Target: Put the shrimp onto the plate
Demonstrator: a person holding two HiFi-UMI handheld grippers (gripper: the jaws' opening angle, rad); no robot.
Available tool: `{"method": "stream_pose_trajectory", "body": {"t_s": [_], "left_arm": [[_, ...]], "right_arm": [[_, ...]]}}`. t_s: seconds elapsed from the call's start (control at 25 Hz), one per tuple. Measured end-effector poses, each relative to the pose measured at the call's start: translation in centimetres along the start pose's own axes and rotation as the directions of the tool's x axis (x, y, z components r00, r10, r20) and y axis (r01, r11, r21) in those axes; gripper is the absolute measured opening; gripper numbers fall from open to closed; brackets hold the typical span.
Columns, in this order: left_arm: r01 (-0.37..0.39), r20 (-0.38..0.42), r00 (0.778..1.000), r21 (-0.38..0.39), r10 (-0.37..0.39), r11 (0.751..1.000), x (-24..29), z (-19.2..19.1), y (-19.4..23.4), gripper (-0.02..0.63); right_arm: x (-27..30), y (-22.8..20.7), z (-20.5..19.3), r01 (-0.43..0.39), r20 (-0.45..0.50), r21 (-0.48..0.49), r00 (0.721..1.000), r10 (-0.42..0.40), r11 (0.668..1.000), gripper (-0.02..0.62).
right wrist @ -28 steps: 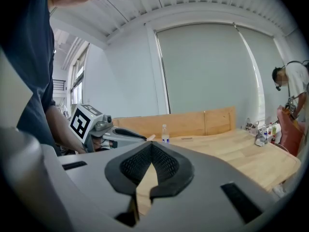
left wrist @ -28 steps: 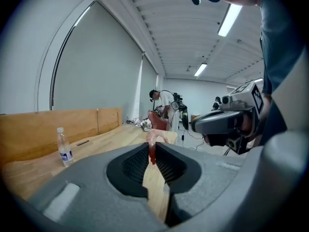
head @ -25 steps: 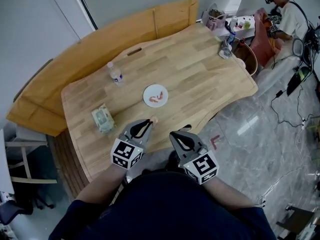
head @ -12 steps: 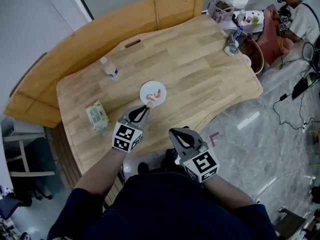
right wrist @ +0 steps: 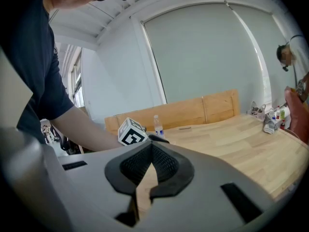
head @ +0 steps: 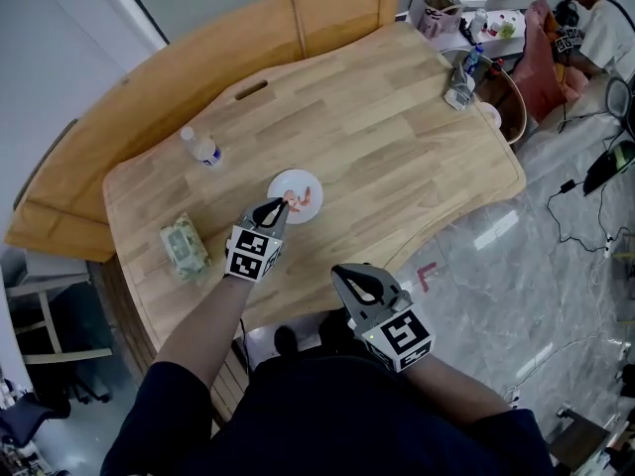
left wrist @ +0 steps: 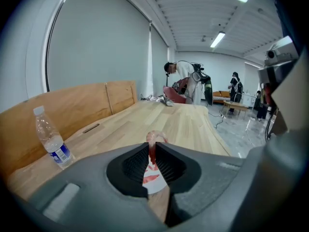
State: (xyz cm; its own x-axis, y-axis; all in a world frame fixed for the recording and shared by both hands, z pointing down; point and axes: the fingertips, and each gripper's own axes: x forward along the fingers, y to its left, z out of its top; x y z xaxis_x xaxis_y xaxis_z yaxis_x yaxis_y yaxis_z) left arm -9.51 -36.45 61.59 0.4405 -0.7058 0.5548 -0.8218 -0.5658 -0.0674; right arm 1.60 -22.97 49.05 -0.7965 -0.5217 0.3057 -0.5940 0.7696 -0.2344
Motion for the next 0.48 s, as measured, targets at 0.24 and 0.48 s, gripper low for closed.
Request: {"method": "stream_pose_trajectory", "body": {"t_s": [0.24,0.48], "left_arm": [[-0.011,-0.078,0.997,0.017,0.012,1.000,3.6,-2.0,1.8,0.048],[0.003,-0.168,0.986,0.047,0.005,0.999,7.1,-4.0,2.9,0.048]], "right_arm": [[0.4,-1.3,-0.3,-0.011,-0.014,0.006,1.000,0.011,1.000,0.009],[0.4,-2.6,-0.9,-0.001,-0.015,0.032,1.000,0.001,0.999,0.009]]}}
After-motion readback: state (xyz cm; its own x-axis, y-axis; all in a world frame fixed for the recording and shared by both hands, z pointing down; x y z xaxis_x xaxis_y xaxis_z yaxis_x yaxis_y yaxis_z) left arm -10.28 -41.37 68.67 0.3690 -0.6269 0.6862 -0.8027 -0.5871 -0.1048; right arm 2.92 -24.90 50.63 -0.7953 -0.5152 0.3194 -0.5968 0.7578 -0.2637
